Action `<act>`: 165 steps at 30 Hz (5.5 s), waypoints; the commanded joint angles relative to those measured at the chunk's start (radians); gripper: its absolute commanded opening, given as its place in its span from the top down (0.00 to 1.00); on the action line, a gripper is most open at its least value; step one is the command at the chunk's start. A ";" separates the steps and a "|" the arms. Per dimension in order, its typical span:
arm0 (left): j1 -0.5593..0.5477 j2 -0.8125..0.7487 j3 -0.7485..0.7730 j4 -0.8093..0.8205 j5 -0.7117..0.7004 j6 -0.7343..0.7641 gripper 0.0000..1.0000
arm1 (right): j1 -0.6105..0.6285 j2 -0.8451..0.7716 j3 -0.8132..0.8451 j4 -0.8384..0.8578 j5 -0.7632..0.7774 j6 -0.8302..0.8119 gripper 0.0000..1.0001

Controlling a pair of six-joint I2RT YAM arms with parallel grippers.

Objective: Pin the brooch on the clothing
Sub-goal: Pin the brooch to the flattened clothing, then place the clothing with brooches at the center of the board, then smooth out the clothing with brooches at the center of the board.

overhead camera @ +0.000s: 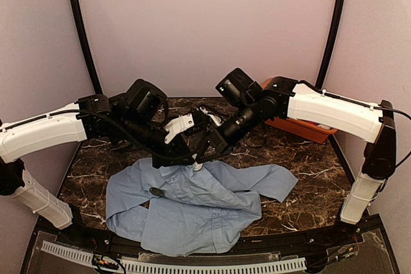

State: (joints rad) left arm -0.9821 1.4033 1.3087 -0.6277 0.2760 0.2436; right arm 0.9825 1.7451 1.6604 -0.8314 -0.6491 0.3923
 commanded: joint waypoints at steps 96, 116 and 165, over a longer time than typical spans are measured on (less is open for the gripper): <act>-0.023 -0.173 -0.060 0.062 -0.262 -0.034 0.37 | -0.055 -0.137 -0.192 0.282 -0.134 0.173 1.00; -0.017 -0.159 -0.145 0.013 -0.433 -0.075 0.32 | -0.107 -0.195 -0.462 0.854 -0.261 0.784 0.75; 0.472 0.079 -0.350 -0.029 0.034 -0.209 0.11 | -0.175 0.612 0.233 -0.122 -0.146 -0.459 0.52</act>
State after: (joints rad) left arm -0.5144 1.4662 0.9913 -0.6296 0.3058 0.0219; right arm 0.7914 2.3253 1.8980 -0.9207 -0.7704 -0.0265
